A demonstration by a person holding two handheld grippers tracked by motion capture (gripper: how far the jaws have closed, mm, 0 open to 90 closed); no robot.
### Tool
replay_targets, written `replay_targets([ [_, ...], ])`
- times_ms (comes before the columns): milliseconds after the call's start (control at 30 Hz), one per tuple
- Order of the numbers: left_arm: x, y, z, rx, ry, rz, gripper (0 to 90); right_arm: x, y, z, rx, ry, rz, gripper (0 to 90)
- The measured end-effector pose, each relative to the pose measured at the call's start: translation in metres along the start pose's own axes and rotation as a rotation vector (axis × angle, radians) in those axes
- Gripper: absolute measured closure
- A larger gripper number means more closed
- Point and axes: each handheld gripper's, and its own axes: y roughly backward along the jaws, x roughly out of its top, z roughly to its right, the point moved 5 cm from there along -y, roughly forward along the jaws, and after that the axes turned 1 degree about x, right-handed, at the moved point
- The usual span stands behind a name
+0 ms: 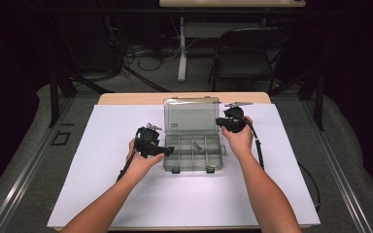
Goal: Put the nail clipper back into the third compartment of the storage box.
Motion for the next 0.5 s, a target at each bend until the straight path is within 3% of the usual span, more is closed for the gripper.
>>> replay_targets([
  [167, 0.012, 0.004, -0.006, 0.005, 0.0, 0.018, 21.2, 0.0, 0.0, 0.0, 0.0, -0.002, 0.003, 84.2],
  [500, 0.04, 0.01, -0.014, 0.011, 0.024, 0.059, 21.5, 0.0, 0.002, 0.0, 0.0, 0.004, 0.005, 84.2],
])
